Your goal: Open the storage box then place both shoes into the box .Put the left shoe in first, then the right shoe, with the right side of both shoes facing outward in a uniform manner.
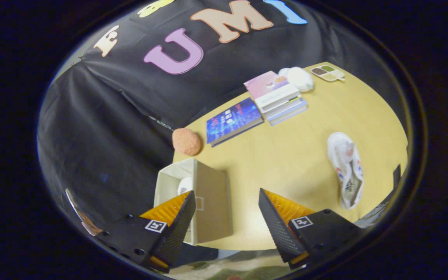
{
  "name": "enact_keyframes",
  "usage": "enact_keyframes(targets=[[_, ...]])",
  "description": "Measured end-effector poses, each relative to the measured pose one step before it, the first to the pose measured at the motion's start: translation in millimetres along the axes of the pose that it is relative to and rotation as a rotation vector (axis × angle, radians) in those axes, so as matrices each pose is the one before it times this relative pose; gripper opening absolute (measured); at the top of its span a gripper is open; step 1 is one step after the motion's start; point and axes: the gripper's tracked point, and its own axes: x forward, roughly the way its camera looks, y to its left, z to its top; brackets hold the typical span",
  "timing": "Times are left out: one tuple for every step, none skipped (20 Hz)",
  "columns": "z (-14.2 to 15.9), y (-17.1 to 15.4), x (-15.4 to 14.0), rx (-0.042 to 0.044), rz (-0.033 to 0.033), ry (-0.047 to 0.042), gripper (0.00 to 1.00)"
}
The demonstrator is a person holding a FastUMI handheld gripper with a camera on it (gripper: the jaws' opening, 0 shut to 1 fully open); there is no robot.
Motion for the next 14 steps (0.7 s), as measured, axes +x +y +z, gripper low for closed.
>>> enact_keyframes(targets=[[-0.5,-20.09,-5.05,-0.00375,-0.03076,0.00059,1.0],[0.35,-20.57,-4.17,-0.00393,-0.03219,0.00292,1.0],[-1.5,-20.08,-4.21,-0.00653,-0.03034,0.00475,1.0],[-1.17,-20.08,-3.4,-0.00562,-0.02966,0.0072,1.0],[-1.74,-17.98,-2.69,-0.00216,-0.02654,0.00772,1.0],[-1.46,-17.19,-0.68,0.00142,-0.021,0.00759,1.0],[-1.86,-14.06,-0.35,0.00491,-0.01567,0.00823,1.0],[-1.12,-13.76,-0.22,0.00345,-0.01306,0.00715,1.0],[-1.86,-11.98,2.22,0.00041,-0.01127,0.0107,1.0],[-3.62,-12.62,1.6,-0.0034,-0.01146,0.01463,1.0],[-3.28,-12.76,1.15,-0.00649,-0.01362,0.01413,1.0],[-3.24,-12.79,3.97,-0.00844,-0.01669,0.01475,1.0],[-4.24,-12.82,3.56,-0.00759,-0.01629,0.01648,1.0],[-3.8,-11.52,5.03,-0.00753,-0.01402,0.01605,1.0]])
